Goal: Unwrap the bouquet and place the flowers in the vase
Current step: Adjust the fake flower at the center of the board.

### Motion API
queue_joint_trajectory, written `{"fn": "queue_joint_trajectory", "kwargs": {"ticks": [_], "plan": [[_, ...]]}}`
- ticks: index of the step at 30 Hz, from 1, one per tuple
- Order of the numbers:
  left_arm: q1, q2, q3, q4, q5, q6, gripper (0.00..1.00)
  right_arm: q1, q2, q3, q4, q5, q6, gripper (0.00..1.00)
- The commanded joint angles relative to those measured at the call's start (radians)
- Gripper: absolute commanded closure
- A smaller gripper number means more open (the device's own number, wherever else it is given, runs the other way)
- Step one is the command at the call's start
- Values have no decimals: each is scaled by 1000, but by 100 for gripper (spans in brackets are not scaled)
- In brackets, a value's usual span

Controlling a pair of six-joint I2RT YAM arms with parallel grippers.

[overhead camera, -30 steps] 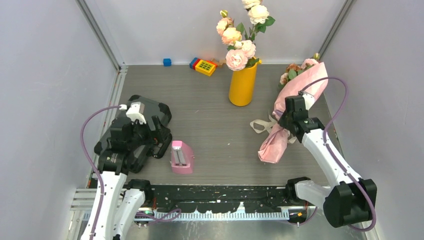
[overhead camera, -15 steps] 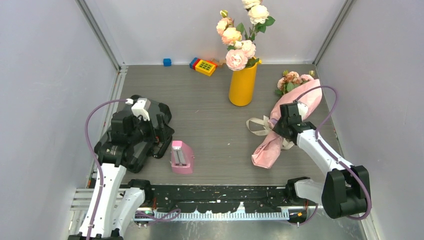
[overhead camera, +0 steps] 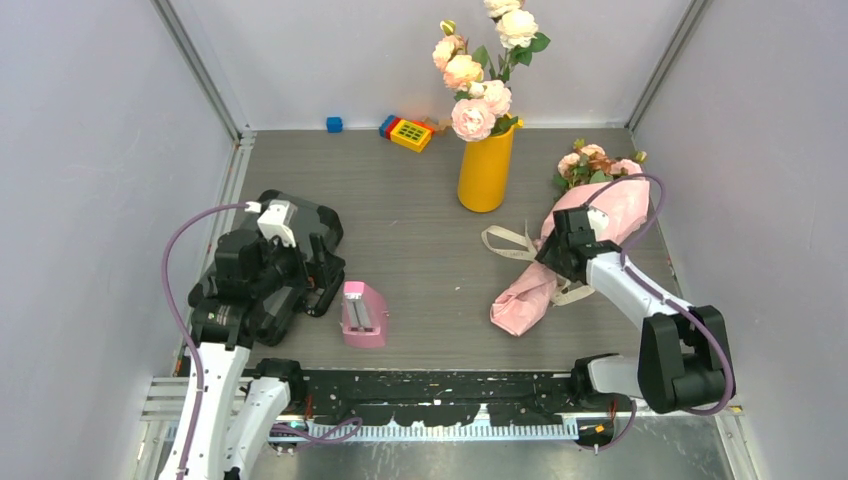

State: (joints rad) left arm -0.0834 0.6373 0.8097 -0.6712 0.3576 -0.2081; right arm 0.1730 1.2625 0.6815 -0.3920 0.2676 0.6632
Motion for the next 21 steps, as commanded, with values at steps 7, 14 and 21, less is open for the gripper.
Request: {"fn": "queue_joint_trajectory", "kwargs": {"ticks": [7,14,21], "plan": [[-22,-6,-35,48,101,-88,7,2,111,11,113,21,21,60],[-128,-45,-2,79,57,-207,8,2,7,72,10,51,-5,99],[-302,4,34,182,-53,-279,11,11,-182,190,-131,30,-53,100]]}}
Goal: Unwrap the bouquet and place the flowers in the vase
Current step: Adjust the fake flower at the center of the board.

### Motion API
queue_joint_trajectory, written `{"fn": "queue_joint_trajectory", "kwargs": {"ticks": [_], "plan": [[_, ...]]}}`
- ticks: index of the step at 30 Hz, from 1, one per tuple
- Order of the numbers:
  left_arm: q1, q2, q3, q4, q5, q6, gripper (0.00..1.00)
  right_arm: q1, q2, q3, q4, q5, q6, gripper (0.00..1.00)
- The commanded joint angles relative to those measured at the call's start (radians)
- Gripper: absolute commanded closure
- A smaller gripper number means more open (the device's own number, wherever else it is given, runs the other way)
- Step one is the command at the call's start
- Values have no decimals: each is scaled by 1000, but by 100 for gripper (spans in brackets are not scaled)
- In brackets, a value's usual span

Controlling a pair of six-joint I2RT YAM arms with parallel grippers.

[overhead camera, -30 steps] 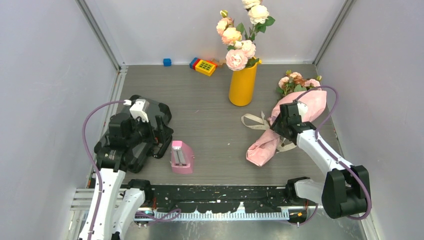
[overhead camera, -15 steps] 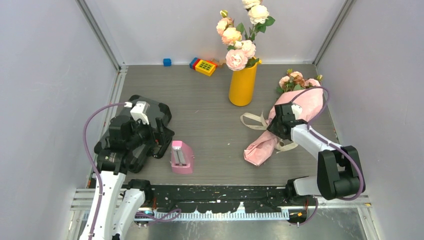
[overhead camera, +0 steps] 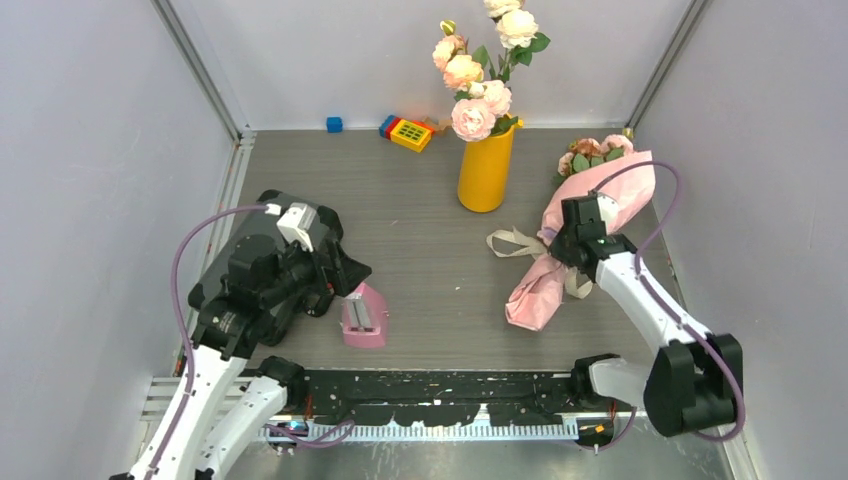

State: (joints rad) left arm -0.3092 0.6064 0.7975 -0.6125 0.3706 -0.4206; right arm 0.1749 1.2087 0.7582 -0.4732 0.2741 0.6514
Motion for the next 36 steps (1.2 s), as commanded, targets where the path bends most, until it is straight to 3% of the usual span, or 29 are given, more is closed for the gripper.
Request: {"fn": "queue_joint_trajectory", "kwargs": {"ticks": [1,11,17,23,36], "plan": [[-113,50,46,148,-77,-81,12,14,-162,133,-64,18,-42,100],[-600,295,112,438,-313,-163,12,47,-356,191,-47,-77,14,100],[-822,505,166,717,-331,-218,10,48,-460,182,27,-165,107,100],[-857,664,217,844,-301,-277,8,49,-558,134,120,-240,197,100],[-858,754,265,956,-262,-323,3,49,-624,102,179,-361,190,100]]}}
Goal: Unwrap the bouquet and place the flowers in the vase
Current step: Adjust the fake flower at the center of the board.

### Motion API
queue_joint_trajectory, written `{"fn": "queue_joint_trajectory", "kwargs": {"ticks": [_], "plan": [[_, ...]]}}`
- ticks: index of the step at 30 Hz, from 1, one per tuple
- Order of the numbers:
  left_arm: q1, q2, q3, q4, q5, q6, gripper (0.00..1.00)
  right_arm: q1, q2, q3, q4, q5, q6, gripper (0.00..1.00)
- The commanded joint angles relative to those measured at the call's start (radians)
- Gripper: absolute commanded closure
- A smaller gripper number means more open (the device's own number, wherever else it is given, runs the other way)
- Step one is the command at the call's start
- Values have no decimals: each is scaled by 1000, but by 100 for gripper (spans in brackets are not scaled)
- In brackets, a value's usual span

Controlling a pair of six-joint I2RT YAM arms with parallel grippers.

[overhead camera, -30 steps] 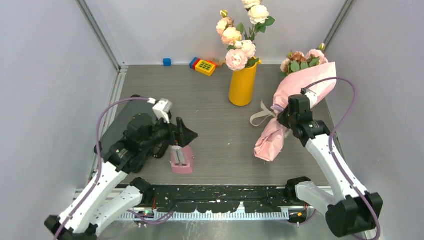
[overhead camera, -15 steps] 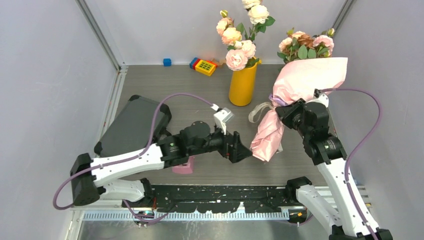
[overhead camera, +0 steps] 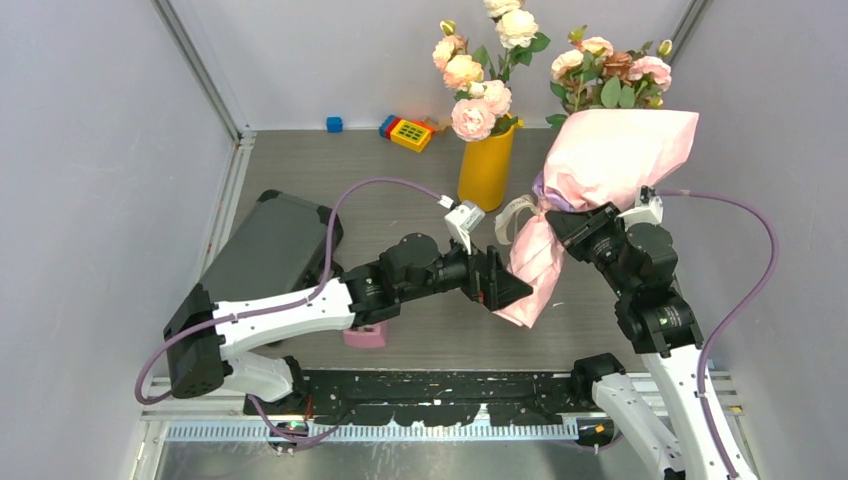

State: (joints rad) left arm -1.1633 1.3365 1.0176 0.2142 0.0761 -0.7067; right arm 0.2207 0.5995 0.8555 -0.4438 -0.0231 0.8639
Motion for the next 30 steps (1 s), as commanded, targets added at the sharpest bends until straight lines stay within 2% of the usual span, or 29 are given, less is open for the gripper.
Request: {"fn": "queue_joint_trajectory", "kwargs": {"ticks": [1,10,14,20,25,28,30], "plan": [[-3,30,53,137,42,-42,3,3,-16,-3,167,-86,-29,100],[-2,71,84,116,20,-57,2,3,-60,-75,332,-214,-33,100],[-3,86,89,111,13,-69,4,3,-86,-95,377,-225,-25,100],[-3,146,147,38,27,-50,25,3,-119,-112,394,-219,-25,100],[-5,162,154,23,19,-48,35,3,-133,-113,380,-206,-32,100],[-5,166,155,35,24,-35,47,3,-143,-122,379,-201,-34,100],[-6,169,158,34,28,-16,62,3,-148,-126,373,-197,-40,100]]}}
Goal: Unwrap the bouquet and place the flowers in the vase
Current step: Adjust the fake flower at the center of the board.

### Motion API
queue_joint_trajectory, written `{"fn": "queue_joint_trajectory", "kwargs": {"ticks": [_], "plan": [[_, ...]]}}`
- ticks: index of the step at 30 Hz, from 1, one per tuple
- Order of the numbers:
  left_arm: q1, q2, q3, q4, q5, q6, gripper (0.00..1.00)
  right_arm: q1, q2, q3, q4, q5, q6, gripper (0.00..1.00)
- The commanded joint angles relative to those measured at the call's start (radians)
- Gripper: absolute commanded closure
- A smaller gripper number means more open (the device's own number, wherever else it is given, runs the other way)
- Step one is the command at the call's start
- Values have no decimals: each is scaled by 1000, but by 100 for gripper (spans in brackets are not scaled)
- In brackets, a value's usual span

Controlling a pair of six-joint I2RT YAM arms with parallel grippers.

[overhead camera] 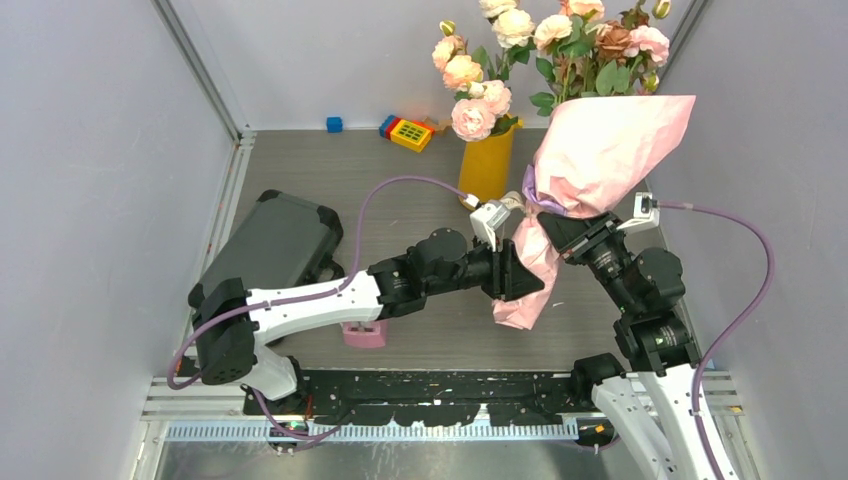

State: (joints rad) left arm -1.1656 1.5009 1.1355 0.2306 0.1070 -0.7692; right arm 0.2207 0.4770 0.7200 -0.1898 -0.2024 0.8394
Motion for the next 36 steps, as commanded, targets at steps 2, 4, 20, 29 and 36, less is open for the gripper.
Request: {"fn": "queue_joint_trajectory", "kwargs": {"ticks": [2,4,20,29,36], "plan": [[-3,6,54,-14,-7,69,81,3,-33,7,103,-9,-25,100],[-5,11,77,-61,-13,100,98,3,-41,7,85,2,-36,100],[-6,0,223,-386,-250,406,100,3,-95,132,-306,305,-147,18],[-6,64,310,-476,-373,613,100,3,-48,272,-510,482,-100,14],[-6,74,279,-413,-419,763,100,3,10,262,-483,449,16,14]]}}
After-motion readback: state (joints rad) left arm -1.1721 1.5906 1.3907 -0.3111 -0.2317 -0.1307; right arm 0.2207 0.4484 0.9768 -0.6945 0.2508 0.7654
